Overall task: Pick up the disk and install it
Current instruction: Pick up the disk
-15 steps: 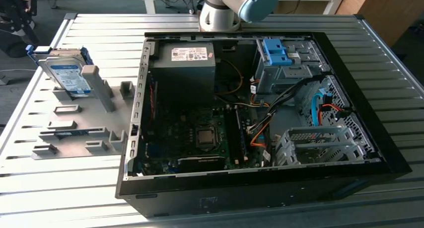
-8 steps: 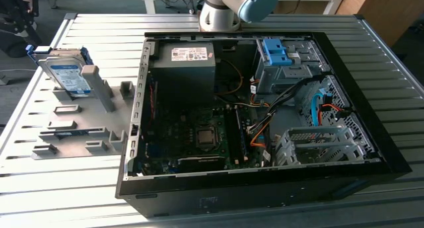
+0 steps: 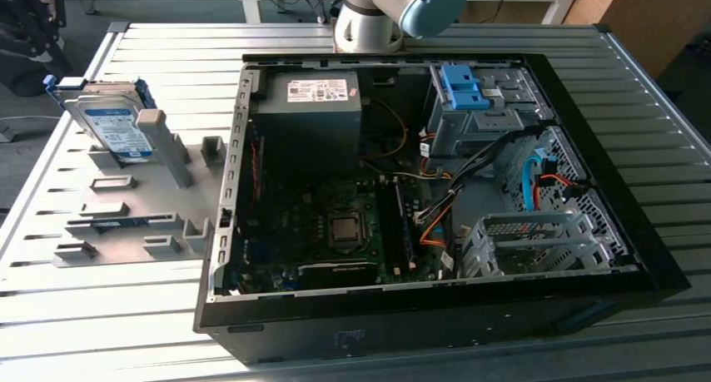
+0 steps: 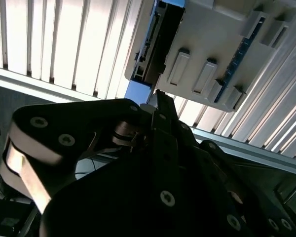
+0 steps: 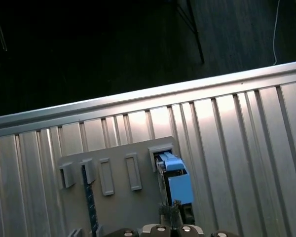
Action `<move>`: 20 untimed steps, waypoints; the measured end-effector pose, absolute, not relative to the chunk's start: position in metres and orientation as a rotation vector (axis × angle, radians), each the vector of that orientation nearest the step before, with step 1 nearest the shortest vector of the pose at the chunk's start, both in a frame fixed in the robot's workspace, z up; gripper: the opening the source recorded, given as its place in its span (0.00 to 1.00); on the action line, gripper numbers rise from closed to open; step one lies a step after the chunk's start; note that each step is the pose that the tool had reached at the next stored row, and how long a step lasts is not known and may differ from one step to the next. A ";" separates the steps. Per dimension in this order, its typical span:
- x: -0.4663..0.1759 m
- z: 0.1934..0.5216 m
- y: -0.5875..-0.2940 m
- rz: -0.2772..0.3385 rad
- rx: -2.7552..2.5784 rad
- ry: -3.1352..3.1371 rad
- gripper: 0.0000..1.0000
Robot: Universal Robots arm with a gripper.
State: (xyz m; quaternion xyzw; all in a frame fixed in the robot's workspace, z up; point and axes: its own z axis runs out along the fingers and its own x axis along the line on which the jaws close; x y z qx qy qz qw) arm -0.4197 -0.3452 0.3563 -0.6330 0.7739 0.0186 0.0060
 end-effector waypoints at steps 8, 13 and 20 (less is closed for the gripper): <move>-0.425 0.346 -0.340 0.060 -1.995 2.409 0.41; -0.425 0.342 -0.340 0.065 -2.102 2.316 0.47; -0.426 0.339 -0.340 0.068 -2.132 2.288 0.47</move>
